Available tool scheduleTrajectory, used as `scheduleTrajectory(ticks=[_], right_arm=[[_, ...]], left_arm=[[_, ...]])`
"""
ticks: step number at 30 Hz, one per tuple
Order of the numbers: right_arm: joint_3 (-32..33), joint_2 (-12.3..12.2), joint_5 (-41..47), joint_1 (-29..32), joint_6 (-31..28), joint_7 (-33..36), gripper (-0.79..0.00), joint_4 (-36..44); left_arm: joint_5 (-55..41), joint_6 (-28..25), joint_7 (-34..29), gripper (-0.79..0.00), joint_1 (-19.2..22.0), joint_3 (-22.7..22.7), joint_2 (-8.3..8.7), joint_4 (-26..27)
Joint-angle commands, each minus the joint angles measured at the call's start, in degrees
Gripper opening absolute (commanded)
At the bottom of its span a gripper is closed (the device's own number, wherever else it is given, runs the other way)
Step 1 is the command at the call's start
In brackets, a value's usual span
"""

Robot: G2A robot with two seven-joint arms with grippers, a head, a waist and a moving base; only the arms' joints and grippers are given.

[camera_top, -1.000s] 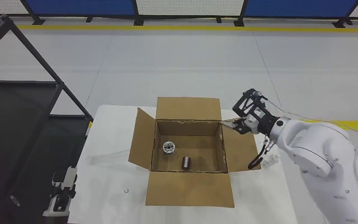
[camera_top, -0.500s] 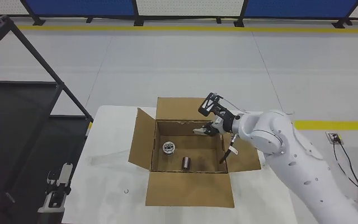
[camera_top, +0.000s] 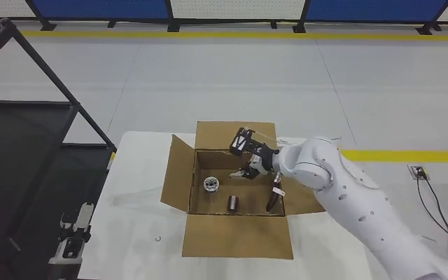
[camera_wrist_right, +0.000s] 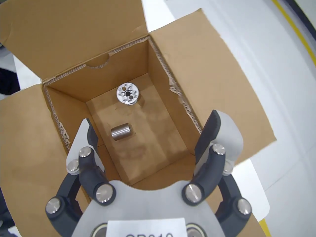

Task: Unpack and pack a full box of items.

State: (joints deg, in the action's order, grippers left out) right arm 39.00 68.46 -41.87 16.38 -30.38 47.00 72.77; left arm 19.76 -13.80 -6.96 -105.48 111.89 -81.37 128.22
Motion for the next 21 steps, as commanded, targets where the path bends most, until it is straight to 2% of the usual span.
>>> scheduleTrajectory(ticks=[1, 5, 10, 14, 21], right_arm=[[-4.3, 2.3, 2.1, -3.3, -2.4, 0.8, 0.0, -5.4], [-11.8, 7.9, 6.0, -8.2, -6.7, 1.0, 0.0, -16.4], [-18.8, 14.1, 3.5, -10.1, -11.9, -2.6, 0.0, -26.9], [-21.9, 18.0, 1.9, -10.0, -15.0, -5.0, 0.0, -34.5], [-24.4, 23.5, -0.5, -10.2, -14.8, -6.9, 0.0, -44.5]], left_arm=[[-0.5, -0.4, -0.2, 0.0, -0.3, 0.3, 0.05, -0.1], [-1.3, -1.3, -0.5, 0.0, -0.9, 1.2, 0.16, -0.6], [-2.4, -1.3, 0.4, 0.0, -1.3, 2.0, 0.2, -0.7], [-2.6, -1.3, 0.4, 0.0, -1.4, 2.1, 0.22, -0.7], [-2.6, -1.3, 0.4, 0.0, -1.4, 2.1, 0.22, -0.7]])
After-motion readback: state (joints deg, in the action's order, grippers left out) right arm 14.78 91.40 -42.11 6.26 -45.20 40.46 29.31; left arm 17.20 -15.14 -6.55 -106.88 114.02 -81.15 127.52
